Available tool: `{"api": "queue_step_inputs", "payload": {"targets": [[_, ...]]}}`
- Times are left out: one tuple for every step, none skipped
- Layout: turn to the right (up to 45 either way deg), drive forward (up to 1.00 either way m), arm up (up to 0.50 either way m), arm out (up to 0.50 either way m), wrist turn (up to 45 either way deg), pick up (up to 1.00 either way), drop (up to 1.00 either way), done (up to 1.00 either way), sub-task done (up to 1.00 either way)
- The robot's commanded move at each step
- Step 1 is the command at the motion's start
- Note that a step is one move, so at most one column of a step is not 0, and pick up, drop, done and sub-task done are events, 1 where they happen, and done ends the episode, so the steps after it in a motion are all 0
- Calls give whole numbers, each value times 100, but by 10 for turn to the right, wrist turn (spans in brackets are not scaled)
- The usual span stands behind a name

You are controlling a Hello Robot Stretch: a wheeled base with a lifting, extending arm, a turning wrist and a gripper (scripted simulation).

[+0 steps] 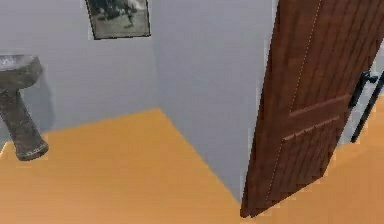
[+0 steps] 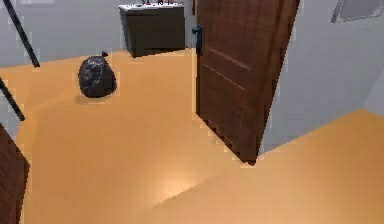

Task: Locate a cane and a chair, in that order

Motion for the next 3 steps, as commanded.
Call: {"api": "queue_step_inputs", "payload": {"targets": [[0, 15, 0, 0, 0, 0, 0, 0, 0], [450, 0, 0, 0, 0, 0, 0, 0, 0], [360, 0, 0, 0, 0, 0, 0, 0, 0]]}}
